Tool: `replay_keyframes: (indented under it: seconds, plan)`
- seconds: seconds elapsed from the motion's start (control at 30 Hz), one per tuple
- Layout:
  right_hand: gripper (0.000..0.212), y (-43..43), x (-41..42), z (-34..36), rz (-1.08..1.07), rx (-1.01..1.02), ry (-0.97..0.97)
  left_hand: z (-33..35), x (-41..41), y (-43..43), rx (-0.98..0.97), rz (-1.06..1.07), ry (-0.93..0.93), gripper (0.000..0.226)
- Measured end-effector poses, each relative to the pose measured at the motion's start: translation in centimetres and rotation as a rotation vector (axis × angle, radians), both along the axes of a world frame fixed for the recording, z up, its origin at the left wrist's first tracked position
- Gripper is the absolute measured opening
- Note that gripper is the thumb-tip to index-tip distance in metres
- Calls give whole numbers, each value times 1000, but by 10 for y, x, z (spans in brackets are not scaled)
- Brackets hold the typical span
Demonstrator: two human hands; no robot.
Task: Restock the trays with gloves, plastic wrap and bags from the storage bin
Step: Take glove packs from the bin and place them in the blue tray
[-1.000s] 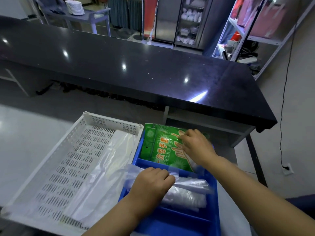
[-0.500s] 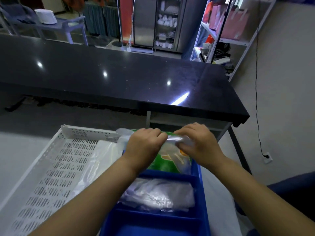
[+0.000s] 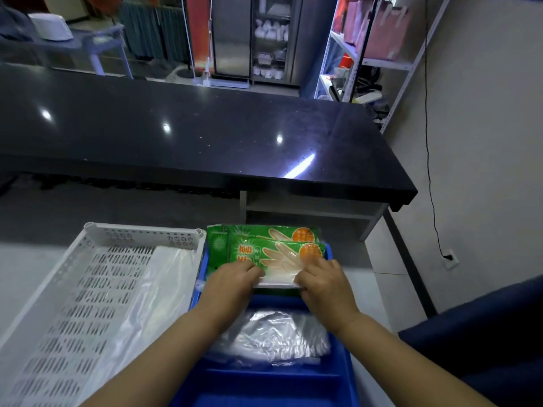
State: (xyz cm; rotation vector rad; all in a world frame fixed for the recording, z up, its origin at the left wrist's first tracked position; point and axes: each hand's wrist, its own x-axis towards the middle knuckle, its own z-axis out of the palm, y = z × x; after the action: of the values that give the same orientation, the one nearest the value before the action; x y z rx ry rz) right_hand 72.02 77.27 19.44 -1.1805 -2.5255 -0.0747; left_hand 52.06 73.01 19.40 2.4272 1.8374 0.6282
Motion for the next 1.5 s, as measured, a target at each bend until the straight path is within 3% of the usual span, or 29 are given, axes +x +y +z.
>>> replay_keyframes:
  seconds: [0.23,0.33,0.43,0.53,0.6,0.73,0.87,0.93,1.13,1.23,1.37,1.5]
  plan:
    - [3,11,5,-3,-147,-328,-19,-2,-19,0,-271,105,-124,16]
    - [14,12,6,-4,-237,-394,27,-4,-17,1,-327,109,-92,10]
    - [28,13,5,-4,-206,-316,54,-2,-17,8,-347,123,-11,11]
    - [16,10,2,-3,-163,-224,12,1,-15,14,-246,114,161,5]
    - [10,8,0,-5,-154,-185,-13,1,-11,10,-105,83,248,14]
    - [9,6,-5,-6,-176,-124,-62,-8,-8,-1,19,-11,239,23]
    - [7,7,-9,-7,-103,-154,-121,-13,-6,-4,-245,32,263,19]
    - [10,9,-9,-8,-80,-175,-128,-15,-6,-1,-289,81,254,21]
    - [3,27,-10,14,-178,25,157,11,2,16,-58,99,114,24]
    - [24,43,-13,20,-251,-13,164,11,12,34,-9,103,82,34]
    - [66,58,-12,18,-281,-165,-44,4,21,49,-12,152,168,43]
    - [54,64,-12,12,-325,-154,20,4,25,48,-15,193,208,36]
